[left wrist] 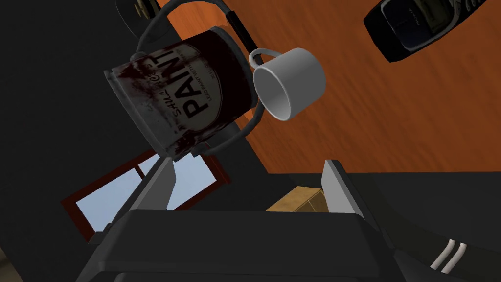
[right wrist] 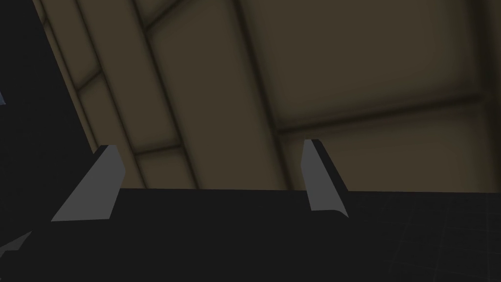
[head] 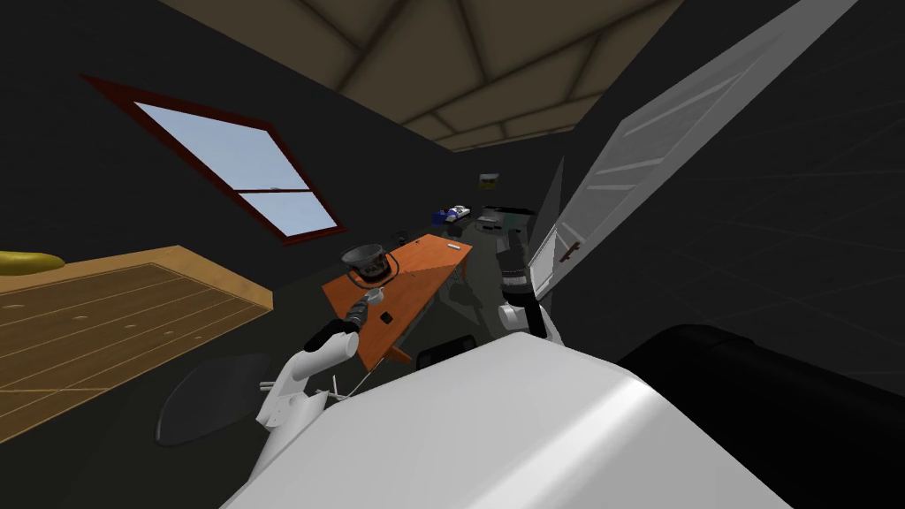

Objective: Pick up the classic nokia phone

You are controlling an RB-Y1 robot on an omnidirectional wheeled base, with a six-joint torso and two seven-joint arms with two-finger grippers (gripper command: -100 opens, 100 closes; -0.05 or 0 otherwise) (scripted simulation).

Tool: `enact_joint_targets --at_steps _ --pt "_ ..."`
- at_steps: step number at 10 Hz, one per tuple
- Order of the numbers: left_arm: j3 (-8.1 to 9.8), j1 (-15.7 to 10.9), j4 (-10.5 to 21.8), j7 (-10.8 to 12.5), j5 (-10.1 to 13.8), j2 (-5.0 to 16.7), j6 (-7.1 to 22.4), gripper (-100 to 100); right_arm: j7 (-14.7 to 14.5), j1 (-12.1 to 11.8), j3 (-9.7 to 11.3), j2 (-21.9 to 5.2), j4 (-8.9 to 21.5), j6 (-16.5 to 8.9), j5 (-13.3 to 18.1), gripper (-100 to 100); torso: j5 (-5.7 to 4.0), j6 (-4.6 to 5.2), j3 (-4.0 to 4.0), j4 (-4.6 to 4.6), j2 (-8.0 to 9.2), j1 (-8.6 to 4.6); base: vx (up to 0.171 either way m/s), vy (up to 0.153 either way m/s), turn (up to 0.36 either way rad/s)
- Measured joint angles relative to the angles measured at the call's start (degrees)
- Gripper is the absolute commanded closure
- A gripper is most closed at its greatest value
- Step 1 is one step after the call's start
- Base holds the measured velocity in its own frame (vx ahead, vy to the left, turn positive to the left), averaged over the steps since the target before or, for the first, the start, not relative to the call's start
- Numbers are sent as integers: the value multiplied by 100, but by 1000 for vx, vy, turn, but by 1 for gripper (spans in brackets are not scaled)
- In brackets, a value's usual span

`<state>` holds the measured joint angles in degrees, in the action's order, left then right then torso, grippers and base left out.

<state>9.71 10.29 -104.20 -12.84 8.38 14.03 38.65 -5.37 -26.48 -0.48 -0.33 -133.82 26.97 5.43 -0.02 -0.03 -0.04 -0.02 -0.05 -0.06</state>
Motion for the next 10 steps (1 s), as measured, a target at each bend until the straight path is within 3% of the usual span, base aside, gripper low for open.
enact_joint_targets --at_steps 10 --pt "332 -562 936 -180 127 216 1562 -100 0 0 0 0 0 0 0 0 0 1 -4 -1 -7 -3 29 -17 -46"
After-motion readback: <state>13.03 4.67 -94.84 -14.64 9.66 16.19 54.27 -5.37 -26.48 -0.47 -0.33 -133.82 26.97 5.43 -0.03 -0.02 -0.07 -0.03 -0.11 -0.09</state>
